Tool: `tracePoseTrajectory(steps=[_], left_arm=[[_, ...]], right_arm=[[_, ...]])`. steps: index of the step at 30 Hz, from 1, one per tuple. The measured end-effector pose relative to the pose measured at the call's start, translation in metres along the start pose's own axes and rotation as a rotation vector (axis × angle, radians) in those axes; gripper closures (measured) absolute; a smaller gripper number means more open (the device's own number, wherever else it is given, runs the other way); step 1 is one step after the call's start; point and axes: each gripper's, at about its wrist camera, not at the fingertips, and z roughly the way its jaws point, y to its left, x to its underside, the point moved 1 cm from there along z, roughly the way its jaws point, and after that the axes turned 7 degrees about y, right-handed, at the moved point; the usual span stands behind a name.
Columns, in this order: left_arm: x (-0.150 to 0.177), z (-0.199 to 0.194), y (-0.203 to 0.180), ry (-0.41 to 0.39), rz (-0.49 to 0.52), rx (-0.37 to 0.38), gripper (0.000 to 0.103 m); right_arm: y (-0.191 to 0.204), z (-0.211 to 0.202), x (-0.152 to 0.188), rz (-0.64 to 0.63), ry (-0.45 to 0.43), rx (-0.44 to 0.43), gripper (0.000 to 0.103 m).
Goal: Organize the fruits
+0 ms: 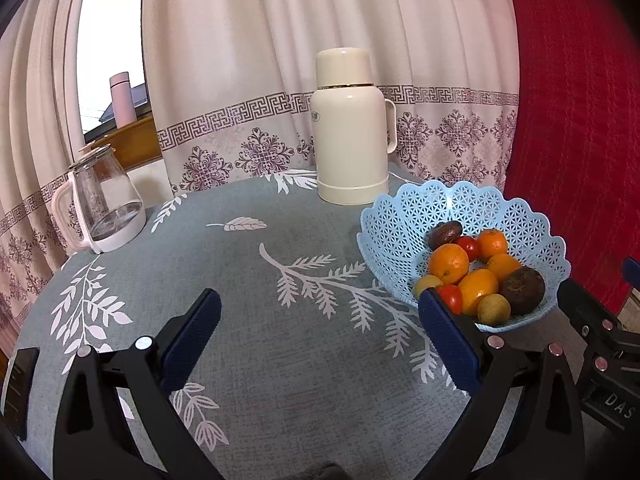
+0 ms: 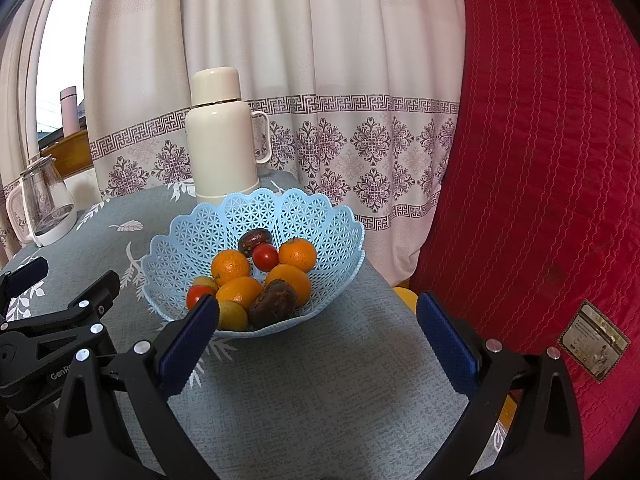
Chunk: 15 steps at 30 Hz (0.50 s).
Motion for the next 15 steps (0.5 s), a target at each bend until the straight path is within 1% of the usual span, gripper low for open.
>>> tracePoseTrajectory(steps=[3,5,8,13,15], left_arm=[[0.000,0.004,0.004,0.034,-0.020,0.006,0.003],[0.000,0.008,0.012,0.073,-0.060,0.012,0.003],[0.001,0.009,0.025,0.108,-0.100,0.014,0.003],[0.013,0.002,0.052,0.150,-0.120,-0.030,0.003],[0.021,-0.001,0.064,0.173,-0.125,-0.040,0.003]], right_arm=[[-0.002,0.001,0.000,0.002,0.007,-0.001,0.005],[-0.002,0.002,-0.001,0.003,0.010,-0.001,0.005],[-0.002,0.002,-0.001,0.003,0.011,0.000,0.005],[0.000,0.002,-0.001,0.003,0.014,-0.011,0.005],[0.002,0.001,0.000,-0.003,0.048,-0.042,0.005]])
